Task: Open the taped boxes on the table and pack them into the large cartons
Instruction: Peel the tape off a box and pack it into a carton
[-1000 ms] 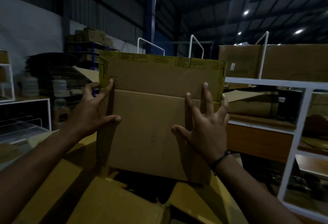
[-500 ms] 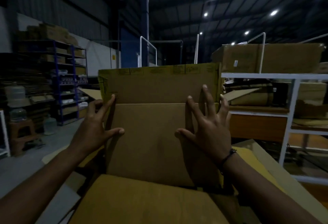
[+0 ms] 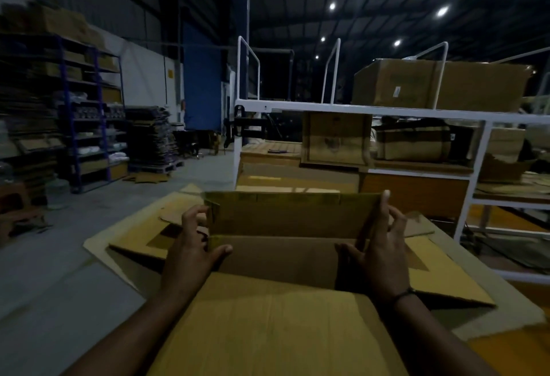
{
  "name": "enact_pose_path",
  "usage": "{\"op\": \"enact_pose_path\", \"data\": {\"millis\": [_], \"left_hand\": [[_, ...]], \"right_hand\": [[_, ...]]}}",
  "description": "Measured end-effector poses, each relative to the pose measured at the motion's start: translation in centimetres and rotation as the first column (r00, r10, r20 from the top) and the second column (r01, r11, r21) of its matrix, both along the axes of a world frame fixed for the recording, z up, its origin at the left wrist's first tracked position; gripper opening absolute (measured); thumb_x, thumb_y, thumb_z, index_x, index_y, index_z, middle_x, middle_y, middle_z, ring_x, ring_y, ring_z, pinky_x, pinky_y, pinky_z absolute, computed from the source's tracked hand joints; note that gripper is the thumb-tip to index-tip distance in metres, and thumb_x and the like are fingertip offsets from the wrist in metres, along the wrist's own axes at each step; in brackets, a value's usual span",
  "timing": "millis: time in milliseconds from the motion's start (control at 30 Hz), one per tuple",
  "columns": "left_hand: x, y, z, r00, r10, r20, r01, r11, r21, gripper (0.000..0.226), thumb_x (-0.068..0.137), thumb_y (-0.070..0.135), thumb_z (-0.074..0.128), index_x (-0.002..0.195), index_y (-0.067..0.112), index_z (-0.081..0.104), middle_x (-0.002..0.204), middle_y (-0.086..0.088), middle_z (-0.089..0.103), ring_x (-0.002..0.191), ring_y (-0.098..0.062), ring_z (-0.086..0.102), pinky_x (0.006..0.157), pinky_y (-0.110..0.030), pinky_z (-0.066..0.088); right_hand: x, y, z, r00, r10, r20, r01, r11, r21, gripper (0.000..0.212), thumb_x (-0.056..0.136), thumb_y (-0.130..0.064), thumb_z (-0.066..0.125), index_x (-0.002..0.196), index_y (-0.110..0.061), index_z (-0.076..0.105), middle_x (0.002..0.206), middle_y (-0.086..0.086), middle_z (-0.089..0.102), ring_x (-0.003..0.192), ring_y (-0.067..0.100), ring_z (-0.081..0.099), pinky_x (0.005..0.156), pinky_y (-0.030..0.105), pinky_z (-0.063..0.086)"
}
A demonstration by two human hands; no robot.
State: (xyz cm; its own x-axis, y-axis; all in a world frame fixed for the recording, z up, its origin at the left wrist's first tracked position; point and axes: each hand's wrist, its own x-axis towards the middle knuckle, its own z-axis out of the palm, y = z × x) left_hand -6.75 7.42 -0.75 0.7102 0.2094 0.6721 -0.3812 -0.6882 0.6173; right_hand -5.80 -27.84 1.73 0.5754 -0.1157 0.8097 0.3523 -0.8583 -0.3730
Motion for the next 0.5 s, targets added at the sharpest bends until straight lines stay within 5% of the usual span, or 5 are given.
{"op": "enact_pose_path", "data": {"millis": [100, 233, 367, 500], "left_hand": [[-0.8, -0.2, -0.4, 0.998, 0.047, 0.041, -0.047, 0.999, 0.012, 0.092, 0.073, 0.034, 0.091, 0.14, 0.03, 0.028, 0.118, -0.003, 0.059, 0.093, -0.021, 0.066, 0.07, -0.038, 0.06], [-1.6, 0.1, -0.9, 0.989, 0.144, -0.014, -0.143, 0.987, 0.071, 0.094, 0.074, 0.039, 0.09, 0.146, 0.028, 0.031, 0.108, 0.002, 0.063, 0.086, -0.017, 0.064, 0.062, -0.035, 0.057], [-2.2, 0.5, -0.5, 0.965, 0.261, -0.033, -0.256, 0.96, 0.111, 0.057, 0.081, 0.046, 0.083, 0.127, 0.02, 0.061, 0.093, 0.004, 0.06, 0.087, -0.025, 0.064, 0.061, -0.032, 0.048], [-3.0, 1.7, -0.5, 0.988, 0.144, 0.05, -0.149, 0.983, 0.106, 0.009, 0.096, 0.05, 0.065, 0.097, 0.042, 0.063, 0.094, 0.019, 0.055, 0.086, -0.013, 0.06, 0.066, -0.027, 0.048]], "right_hand": [[-0.5, -0.8, 0.0, 0.999, -0.051, -0.007, 0.051, 0.999, 0.01, 0.132, 0.069, -0.03, 0.09, 0.162, -0.026, -0.003, 0.144, 0.018, 0.033, 0.12, 0.039, 0.048, 0.095, 0.063, 0.046], [-2.1, -1.5, -0.9, 0.999, -0.043, 0.021, 0.044, 0.999, -0.019, 0.103, 0.071, -0.044, 0.086, 0.154, -0.025, 0.028, 0.138, 0.015, 0.045, 0.122, 0.034, 0.048, 0.098, 0.061, 0.043], [-4.4, -1.3, -0.8, 0.987, -0.06, 0.152, 0.084, 0.984, -0.156, 0.058, 0.084, -0.057, 0.063, 0.123, -0.015, 0.054, 0.122, 0.012, 0.052, 0.107, 0.032, 0.051, 0.085, 0.048, 0.045], [-6.6, -1.3, 0.0, 0.981, -0.045, 0.19, 0.105, 0.941, -0.32, 0.05, 0.088, -0.059, 0.055, 0.097, -0.012, 0.069, 0.105, 0.01, 0.065, 0.102, 0.032, 0.058, 0.081, 0.042, 0.043]]}}
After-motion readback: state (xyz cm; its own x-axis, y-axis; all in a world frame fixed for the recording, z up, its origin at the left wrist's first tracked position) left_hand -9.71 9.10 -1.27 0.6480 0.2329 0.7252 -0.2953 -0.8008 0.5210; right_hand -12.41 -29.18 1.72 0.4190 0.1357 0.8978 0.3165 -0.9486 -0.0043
